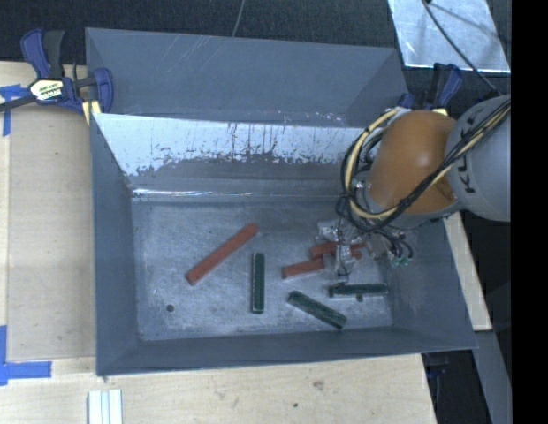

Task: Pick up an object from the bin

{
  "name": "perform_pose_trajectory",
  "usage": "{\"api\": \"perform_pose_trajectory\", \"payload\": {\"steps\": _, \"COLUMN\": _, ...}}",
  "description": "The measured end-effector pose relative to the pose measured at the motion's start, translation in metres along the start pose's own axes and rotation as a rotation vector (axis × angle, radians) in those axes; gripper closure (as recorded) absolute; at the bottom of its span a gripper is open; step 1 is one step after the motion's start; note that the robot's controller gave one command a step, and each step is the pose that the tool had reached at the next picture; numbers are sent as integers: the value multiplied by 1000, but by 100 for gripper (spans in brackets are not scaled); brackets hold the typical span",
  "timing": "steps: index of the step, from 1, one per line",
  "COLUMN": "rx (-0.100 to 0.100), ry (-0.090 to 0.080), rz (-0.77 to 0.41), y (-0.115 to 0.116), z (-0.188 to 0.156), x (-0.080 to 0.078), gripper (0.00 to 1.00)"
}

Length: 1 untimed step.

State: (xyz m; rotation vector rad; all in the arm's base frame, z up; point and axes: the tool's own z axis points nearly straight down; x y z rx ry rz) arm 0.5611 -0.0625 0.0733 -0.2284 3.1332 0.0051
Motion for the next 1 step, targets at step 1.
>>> {"api": "perform_pose_trajectory", "payload": {"steps": 1, "rx": 4, "ry": -4, "rz": -41, "y": 34, "z": -140, "x": -23, "gripper": 100}}
